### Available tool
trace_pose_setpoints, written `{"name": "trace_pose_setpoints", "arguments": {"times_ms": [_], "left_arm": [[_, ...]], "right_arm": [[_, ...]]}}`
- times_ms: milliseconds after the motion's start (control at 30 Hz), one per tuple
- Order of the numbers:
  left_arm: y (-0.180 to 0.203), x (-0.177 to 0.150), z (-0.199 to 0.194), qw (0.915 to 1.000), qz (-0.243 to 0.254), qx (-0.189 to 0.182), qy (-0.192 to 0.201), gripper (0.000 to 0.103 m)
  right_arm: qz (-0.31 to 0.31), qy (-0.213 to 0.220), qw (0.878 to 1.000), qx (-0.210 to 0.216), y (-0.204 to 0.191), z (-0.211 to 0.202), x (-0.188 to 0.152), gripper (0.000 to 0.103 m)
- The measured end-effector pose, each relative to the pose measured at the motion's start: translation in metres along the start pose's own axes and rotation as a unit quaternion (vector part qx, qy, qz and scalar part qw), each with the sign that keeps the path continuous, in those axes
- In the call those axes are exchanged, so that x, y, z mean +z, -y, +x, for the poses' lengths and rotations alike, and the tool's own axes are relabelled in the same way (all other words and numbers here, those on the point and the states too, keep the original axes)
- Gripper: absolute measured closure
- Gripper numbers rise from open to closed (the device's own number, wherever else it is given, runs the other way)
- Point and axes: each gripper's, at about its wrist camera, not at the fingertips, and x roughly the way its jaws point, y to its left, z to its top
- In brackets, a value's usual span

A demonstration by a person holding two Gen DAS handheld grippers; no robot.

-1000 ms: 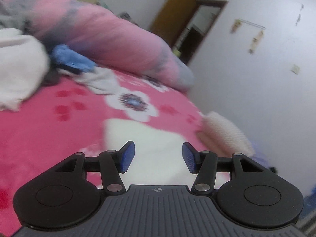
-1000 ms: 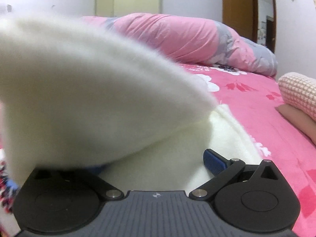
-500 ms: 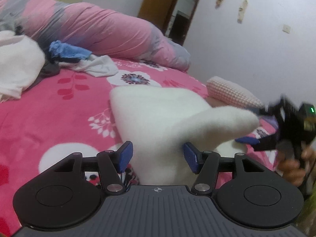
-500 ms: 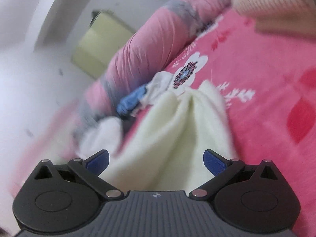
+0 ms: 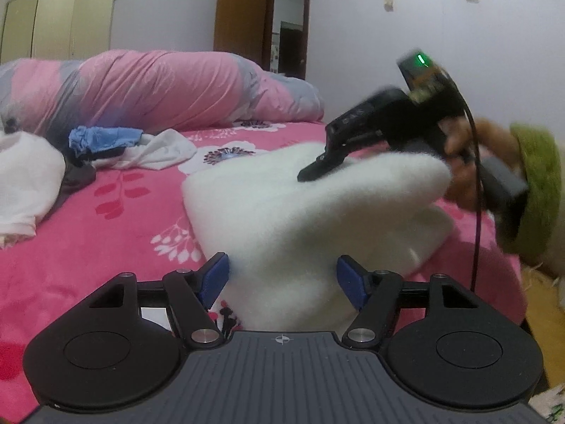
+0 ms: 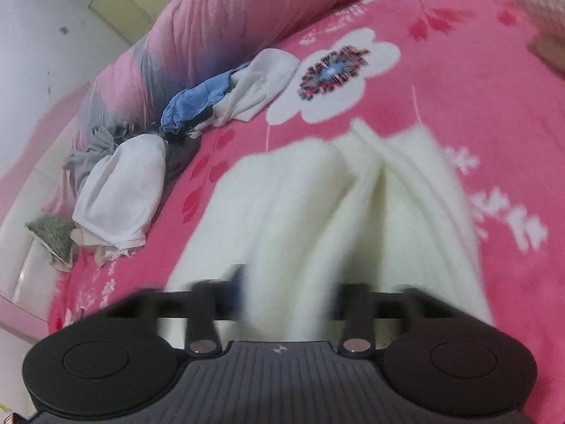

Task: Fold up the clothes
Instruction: 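Grasp the sweater's folded edge with the right gripper, then fold the held sweater edge over with the right gripper and release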

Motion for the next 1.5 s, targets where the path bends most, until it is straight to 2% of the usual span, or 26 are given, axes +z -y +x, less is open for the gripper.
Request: {"name": "trace_pose_setpoints", "arguments": {"times_ms": [133, 233, 267, 367, 433, 500, 567, 633, 733, 833, 1033, 1167, 1233, 1300, 1367, 1400, 1500], "left_arm": [[0.012, 0.003, 0.001, 0.9991, 0.039, 0.015, 0.0, 0.035], [0.024, 0.001, 0.004, 0.9968, 0.076, 0.023, -0.009, 0.035], [0.027, -0.001, 0.006, 0.9958, 0.087, 0.025, -0.015, 0.035], [0.032, -0.004, 0.009, 0.994, 0.102, 0.024, -0.03, 0.035], [0.03, 0.001, 0.005, 0.995, 0.094, 0.016, -0.029, 0.035], [0.024, 0.01, -0.002, 0.9971, 0.074, 0.007, -0.018, 0.035], [0.01, 0.021, -0.007, 0.9996, 0.019, -0.018, -0.003, 0.035], [-0.006, 0.033, -0.01, 0.9983, -0.038, -0.044, 0.012, 0.035], [-0.022, 0.045, 0.004, 0.9944, -0.094, -0.045, 0.02, 0.035], [-0.027, 0.052, 0.03, 0.9948, -0.1, -0.017, 0.011, 0.035], [-0.016, 0.048, 0.066, 0.9944, -0.094, -0.038, -0.029, 0.035], [-0.007, 0.045, 0.071, 0.9963, -0.073, -0.024, -0.038, 0.034], [-0.006, 0.044, 0.071, 0.9964, -0.071, -0.022, -0.04, 0.034], [-0.008, 0.044, 0.07, 0.9961, -0.075, -0.023, -0.04, 0.034], [-0.008, 0.042, 0.07, 0.9961, -0.077, -0.023, -0.038, 0.034], [-0.008, 0.041, 0.07, 0.9961, -0.076, -0.023, -0.037, 0.034], [-0.006, 0.039, 0.071, 0.9964, -0.075, -0.022, -0.033, 0.034]], "right_arm": [[-0.033, 0.059, 0.996, 0.061, -0.012, -0.036, 0.012, 0.08], [-0.075, 0.092, 0.992, 0.046, 0.001, -0.042, 0.008, 0.08], [-0.074, 0.091, 0.992, 0.037, 0.012, -0.039, 0.006, 0.08], [-0.017, 0.05, 0.998, 0.024, 0.062, -0.015, -0.001, 0.08], [0.011, 0.05, 0.997, 0.049, 0.082, -0.011, -0.004, 0.08], [-0.004, 0.069, 0.995, 0.073, 0.079, -0.02, 0.0, 0.08], [-0.042, 0.084, 0.992, 0.085, 0.073, -0.026, 0.006, 0.08], [-0.067, 0.083, 0.99, 0.088, 0.073, -0.025, 0.012, 0.08], [-0.066, 0.061, 0.992, 0.088, 0.084, -0.013, 0.016, 0.08], [-0.058, 0.055, 0.992, 0.096, 0.087, -0.009, 0.017, 0.08], [-0.05, 0.049, 0.992, 0.102, 0.105, -0.004, 0.011, 0.079], [0.013, 0.033, 0.993, 0.115, 0.119, -0.008, 0.016, 0.07], [0.041, 0.037, 0.994, 0.097, 0.121, -0.022, 0.02, 0.067], [0.031, 0.069, 0.996, 0.047, 0.11, -0.048, 0.019, 0.063], [-0.024, 0.116, 0.993, -0.015, 0.082, -0.08, 0.014, 0.063], [-0.063, 0.136, 0.988, -0.025, 0.062, -0.095, 0.008, 0.063], [-0.181, 0.154, 0.971, 0.004, 0.005, -0.121, -0.023, 0.064]]}}
